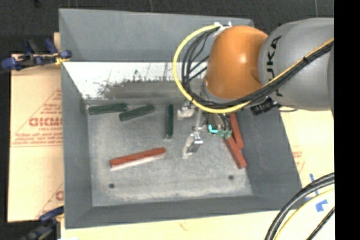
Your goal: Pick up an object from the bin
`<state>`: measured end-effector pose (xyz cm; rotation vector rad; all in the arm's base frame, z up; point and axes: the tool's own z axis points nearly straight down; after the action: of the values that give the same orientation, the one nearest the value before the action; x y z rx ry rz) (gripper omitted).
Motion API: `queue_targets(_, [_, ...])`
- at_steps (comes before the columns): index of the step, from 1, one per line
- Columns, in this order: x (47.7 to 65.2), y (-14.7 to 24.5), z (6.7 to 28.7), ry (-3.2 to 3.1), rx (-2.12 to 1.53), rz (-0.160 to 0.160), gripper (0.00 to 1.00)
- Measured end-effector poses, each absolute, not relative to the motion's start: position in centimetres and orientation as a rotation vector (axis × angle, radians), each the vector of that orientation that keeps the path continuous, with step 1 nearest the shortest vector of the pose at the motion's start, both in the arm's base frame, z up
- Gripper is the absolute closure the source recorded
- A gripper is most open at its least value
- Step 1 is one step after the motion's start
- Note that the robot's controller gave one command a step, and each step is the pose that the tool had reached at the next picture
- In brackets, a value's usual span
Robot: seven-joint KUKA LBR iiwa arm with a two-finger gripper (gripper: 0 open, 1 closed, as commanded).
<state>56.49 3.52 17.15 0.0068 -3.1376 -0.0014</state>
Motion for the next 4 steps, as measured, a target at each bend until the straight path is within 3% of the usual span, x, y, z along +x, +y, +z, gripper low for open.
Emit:
queue_targets(1, [56.6,3.5,17.5,-3.143,0.007,-0.002,0.00])
queue_targets(2, [58.2,7.1,8.1,-3.132,0.162,0.002,1.00])
queue_targets(3, [58.8,7.2,8.0,-3.171,0.161,-0.005,0.00])
queue_targets(4, [58.8,7.2,8.0,-3.170,0.160,-0.004,0.00])
